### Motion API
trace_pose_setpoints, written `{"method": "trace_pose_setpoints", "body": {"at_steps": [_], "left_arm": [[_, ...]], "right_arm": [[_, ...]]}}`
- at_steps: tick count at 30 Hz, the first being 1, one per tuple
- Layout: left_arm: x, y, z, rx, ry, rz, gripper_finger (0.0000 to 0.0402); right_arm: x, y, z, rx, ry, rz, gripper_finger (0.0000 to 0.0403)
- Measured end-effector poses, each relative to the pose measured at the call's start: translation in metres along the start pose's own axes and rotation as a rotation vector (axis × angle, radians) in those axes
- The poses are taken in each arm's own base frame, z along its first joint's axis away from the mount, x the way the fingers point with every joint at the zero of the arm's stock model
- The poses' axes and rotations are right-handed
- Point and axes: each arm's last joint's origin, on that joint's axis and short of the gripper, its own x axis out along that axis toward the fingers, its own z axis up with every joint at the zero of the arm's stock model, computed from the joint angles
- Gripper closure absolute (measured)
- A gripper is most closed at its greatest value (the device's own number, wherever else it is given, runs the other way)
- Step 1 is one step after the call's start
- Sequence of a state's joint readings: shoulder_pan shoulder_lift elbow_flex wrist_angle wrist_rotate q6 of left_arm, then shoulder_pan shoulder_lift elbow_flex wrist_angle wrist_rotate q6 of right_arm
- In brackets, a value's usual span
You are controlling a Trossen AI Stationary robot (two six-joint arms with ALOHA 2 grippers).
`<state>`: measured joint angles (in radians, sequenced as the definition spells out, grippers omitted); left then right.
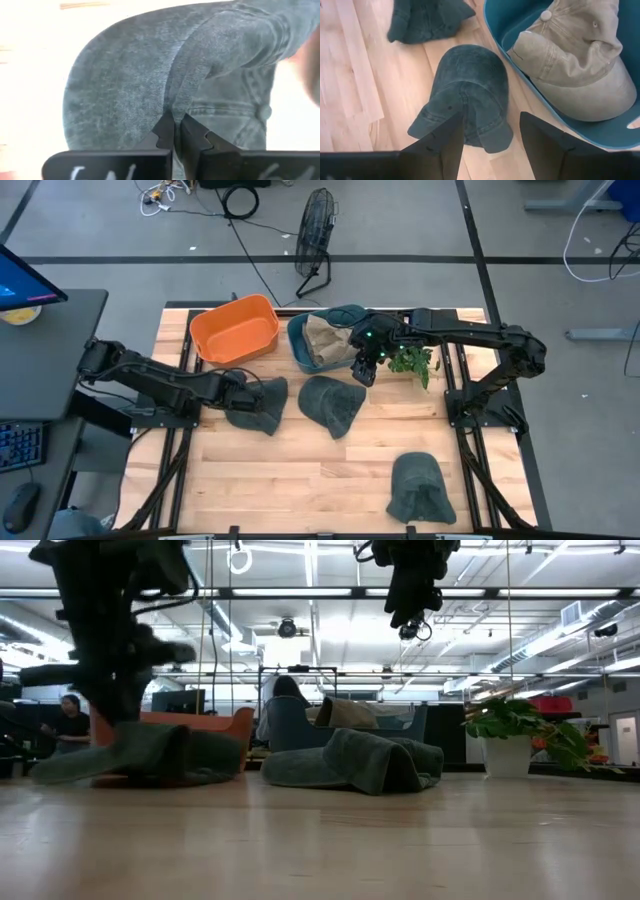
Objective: Pick & Place hat
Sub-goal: Put the top left gray cap into the orange bin
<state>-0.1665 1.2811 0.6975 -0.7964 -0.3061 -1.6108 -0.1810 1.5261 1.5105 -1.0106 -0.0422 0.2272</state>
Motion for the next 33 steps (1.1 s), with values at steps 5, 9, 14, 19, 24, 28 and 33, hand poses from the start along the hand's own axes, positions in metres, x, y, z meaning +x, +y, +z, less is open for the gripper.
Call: {"method": "trace_pose_setpoints", "body": {"at_steps": [5, 9, 14, 19, 24, 28, 33], "left_arm": [[-0.025, -0.022, 0.007, 0.030, 0.001, -0.092, 0.0394], [-0.058, -0.037, 0.017, 0.040, -0.023, -0.118, 0.0389], [-0.104, -0.039, 0.035, 0.047, -0.132, -0.048, 0.0394], [-0.139, -0.032, 0.055, 0.000, -0.274, 0.023, 0.0389], [-0.146, -0.025, 0.075, -0.060, -0.342, 0.099, 0.0391], [-0.141, -0.020, 0.093, -0.084, -0.353, 0.168, 0.0392], [-0.135, -0.012, 0.119, -0.124, -0.362, 0.244, 0.0389]], "right_arm": [[0.000, 0.000, 0.000, 0.000, 0.000, 0.000, 0.0209], [0.000, 0.000, 0.000, 0.000, 0.000, 0.000, 0.0209], [0.000, 0.000, 0.000, 0.000, 0.000, 0.000, 0.0209], [0.000, 0.000, 0.000, 0.000, 0.000, 0.000, 0.0209], [0.000, 0.002, 0.000, -0.005, 0.001, 0.003, 0.0209], [0.000, 0.005, -0.001, -0.015, 0.003, 0.009, 0.0209], [0.000, 0.013, -0.003, -0.039, 0.007, 0.023, 0.0209]]}}
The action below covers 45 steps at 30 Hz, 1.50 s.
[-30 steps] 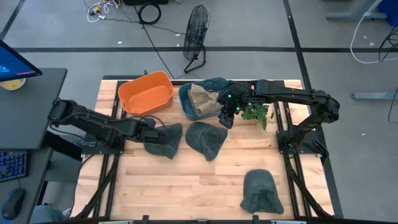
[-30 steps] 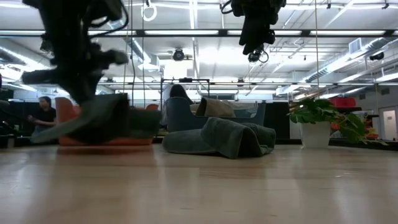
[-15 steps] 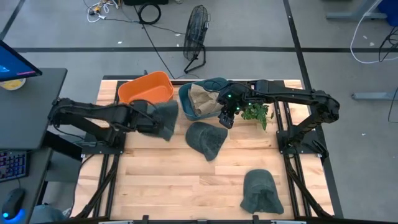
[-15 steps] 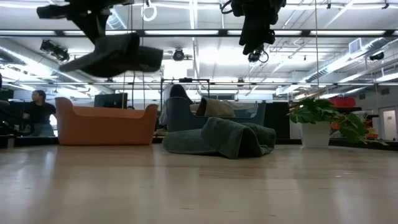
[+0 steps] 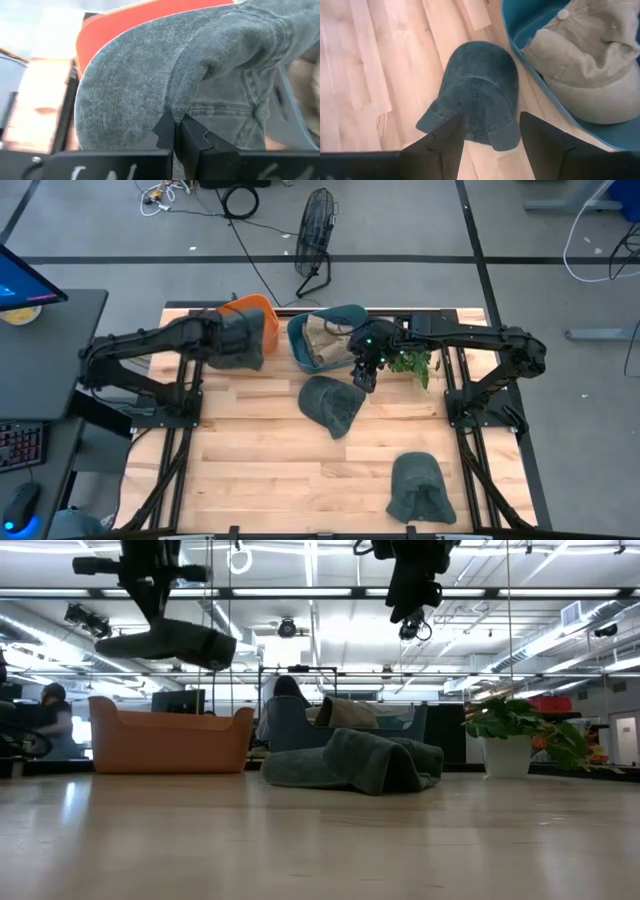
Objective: Pick & Place hat
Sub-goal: Put the top left gray cap into the orange bin
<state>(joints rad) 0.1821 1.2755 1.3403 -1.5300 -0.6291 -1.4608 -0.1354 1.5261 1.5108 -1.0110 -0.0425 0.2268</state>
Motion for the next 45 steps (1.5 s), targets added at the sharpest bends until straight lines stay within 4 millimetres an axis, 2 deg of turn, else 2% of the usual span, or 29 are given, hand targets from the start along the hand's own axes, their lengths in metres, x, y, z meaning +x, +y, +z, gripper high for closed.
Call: {"method": "trace_pose_setpoints", "body": {"at_steps": [9, 12, 19, 23, 29, 34, 45], "left_arm": [[0.030, 0.004, 0.044, -0.109, -0.034, 0.058, 0.0390], [0.046, 0.003, 0.050, -0.152, -0.045, 0.045, 0.0390], [0.100, 0.006, 0.030, -0.154, 0.002, 0.082, 0.0390], [0.118, 0.012, 0.025, -0.176, -0.028, 0.121, 0.0392], [0.136, 0.019, 0.020, -0.172, -0.037, 0.156, 0.0392], [0.146, 0.025, 0.009, -0.200, -0.013, 0.186, 0.0385], [0.156, 0.032, -0.003, -0.184, 0.039, 0.214, 0.0355]], "right_arm": [[0.000, 0.014, -0.004, -0.044, 0.007, 0.024, 0.0209], [0.000, 0.019, -0.005, -0.057, 0.010, 0.031, 0.0209], [0.000, 0.028, -0.008, -0.084, 0.014, 0.047, 0.0209], [0.000, 0.031, -0.009, -0.093, 0.016, 0.052, 0.0209], [0.000, 0.032, -0.009, -0.097, 0.017, 0.054, 0.0209], [0.000, 0.032, -0.009, -0.097, 0.017, 0.054, 0.0209], [0.000, 0.032, -0.009, -0.098, 0.016, 0.054, 0.0209]]}}
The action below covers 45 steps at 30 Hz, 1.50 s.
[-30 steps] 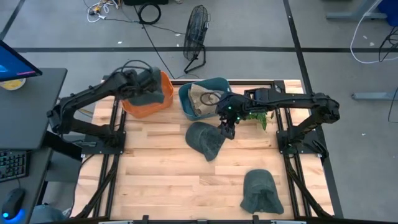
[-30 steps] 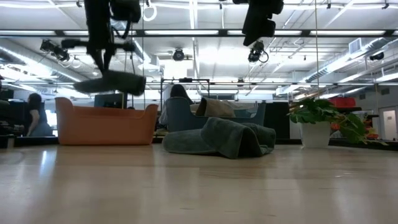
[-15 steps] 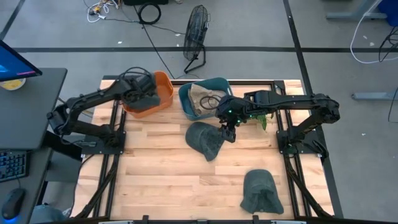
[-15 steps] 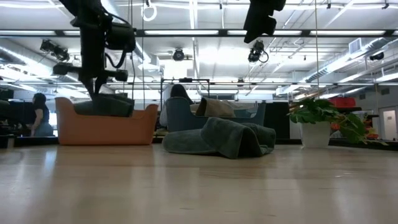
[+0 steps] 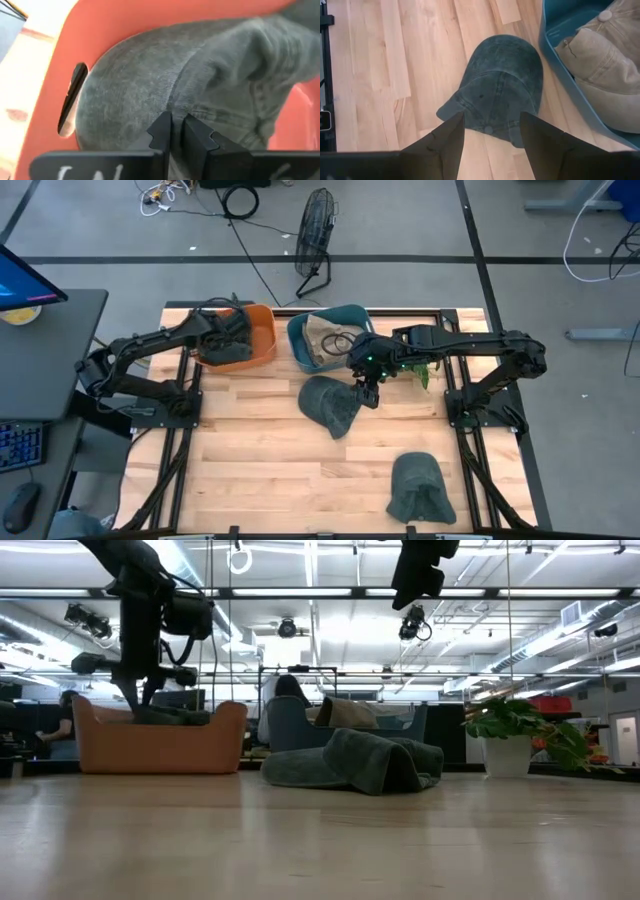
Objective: Pick & Place hat
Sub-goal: Put the top left gray cap into the orange bin, then put the top gray cap into the orange bin
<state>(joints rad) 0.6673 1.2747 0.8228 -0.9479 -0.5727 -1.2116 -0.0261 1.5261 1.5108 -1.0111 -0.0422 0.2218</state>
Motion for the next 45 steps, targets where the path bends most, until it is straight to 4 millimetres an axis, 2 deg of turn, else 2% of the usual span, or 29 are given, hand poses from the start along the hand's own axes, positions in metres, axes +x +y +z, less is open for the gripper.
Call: {"method": "trace_pose_setpoints", "body": {"at_steps": [10, 15, 23, 29, 33, 38, 45], "left_arm": [[0.006, 0.001, 0.006, -0.049, 0.122, -0.038, 0.0275], [-0.003, -0.002, 0.011, 0.014, 0.155, -0.065, 0.0250], [-0.040, -0.004, 0.033, 0.094, 0.150, -0.061, 0.0249], [-0.086, -0.019, 0.041, 0.218, 0.117, -0.233, 0.0252], [-0.116, -0.029, 0.031, 0.327, 0.122, -0.394, 0.0252], [-0.144, -0.038, 0.003, 0.458, 0.117, -0.554, 0.0252], [-0.176, -0.041, -0.035, 0.469, 0.146, -0.745, 0.0252]], "right_arm": [[0.000, 0.000, 0.000, -0.001, 0.000, 0.000, 0.0209], [0.000, 0.000, 0.000, -0.001, 0.001, 0.001, 0.0209], [0.000, 0.000, 0.000, 0.001, 0.003, 0.002, 0.0209], [0.000, 0.001, -0.003, -0.049, 0.037, 0.041, 0.0209], [0.000, 0.003, -0.005, -0.080, 0.060, 0.102, 0.0209], [0.002, 0.008, -0.004, -0.181, 0.048, 0.115, 0.0209], [0.020, 0.014, -0.001, -0.318, 0.068, 0.126, 0.0209]]}}
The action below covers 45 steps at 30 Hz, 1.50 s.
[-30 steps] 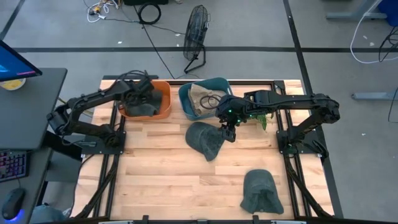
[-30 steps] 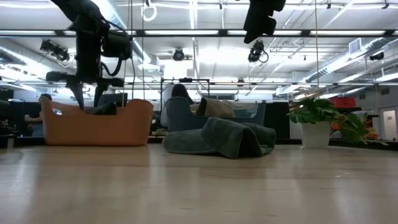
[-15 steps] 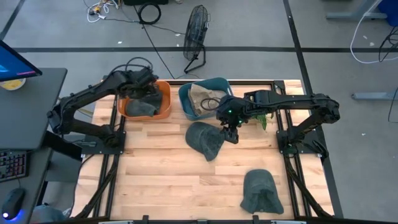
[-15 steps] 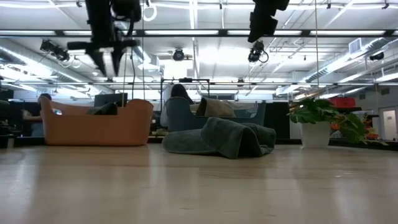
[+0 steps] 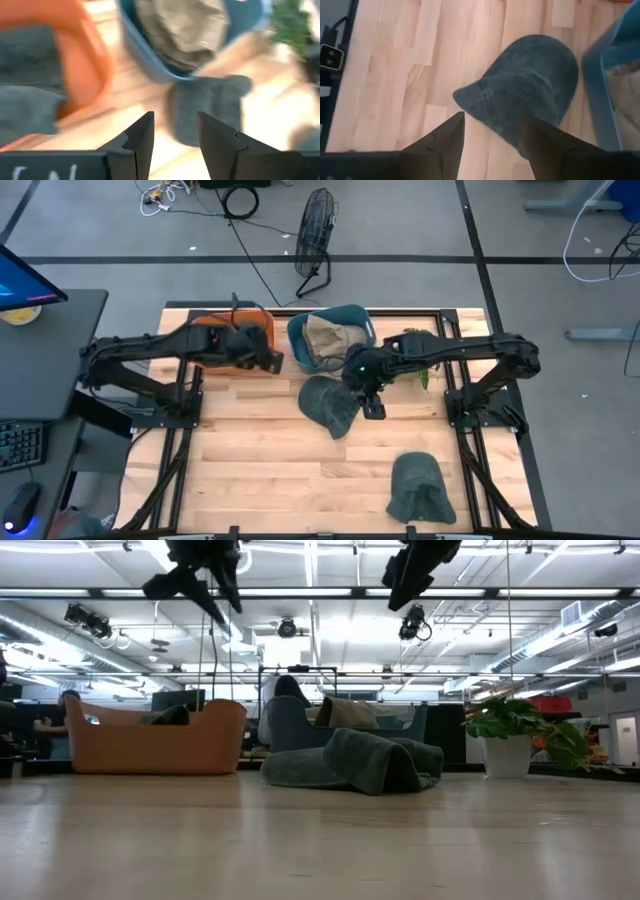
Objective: Pick & Place hat
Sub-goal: Put the top gray cap into the orange bin
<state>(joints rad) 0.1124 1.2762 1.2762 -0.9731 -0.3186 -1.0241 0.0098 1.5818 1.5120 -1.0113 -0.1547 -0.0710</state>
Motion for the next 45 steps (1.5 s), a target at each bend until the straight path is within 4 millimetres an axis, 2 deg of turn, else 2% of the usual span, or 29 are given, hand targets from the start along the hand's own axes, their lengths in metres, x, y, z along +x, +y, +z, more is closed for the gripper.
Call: {"method": "trace_pose_setpoints", "body": {"at_steps": [7, 15, 23, 28, 35, 45], "left_arm": [[-0.009, -0.020, -0.019, 0.059, -0.002, -0.116, 0.0252], [-0.017, -0.029, -0.037, 0.082, 0.029, -0.169, 0.0252], [-0.025, -0.035, -0.053, 0.111, 0.062, -0.207, 0.0252], [-0.027, -0.036, -0.057, 0.090, 0.074, -0.216, 0.0252], [-0.029, -0.037, -0.061, 0.033, 0.091, -0.218, 0.0255], [-0.030, -0.028, -0.067, 0.016, 0.120, -0.125, 0.0291]], "right_arm": [[0.041, -0.008, 0.008, -0.112, 0.068, -0.019, 0.0209], [0.084, -0.018, 0.012, -0.295, 0.150, -0.097, 0.0209], [0.123, -0.025, 0.008, -0.321, 0.243, -0.119, 0.0209], [0.132, -0.029, 0.011, -0.378, 0.235, -0.199, 0.0209], [0.140, -0.034, 0.011, -0.419, 0.246, -0.190, 0.0209], [0.143, -0.034, 0.010, -0.416, 0.253, -0.181, 0.0209]]}}
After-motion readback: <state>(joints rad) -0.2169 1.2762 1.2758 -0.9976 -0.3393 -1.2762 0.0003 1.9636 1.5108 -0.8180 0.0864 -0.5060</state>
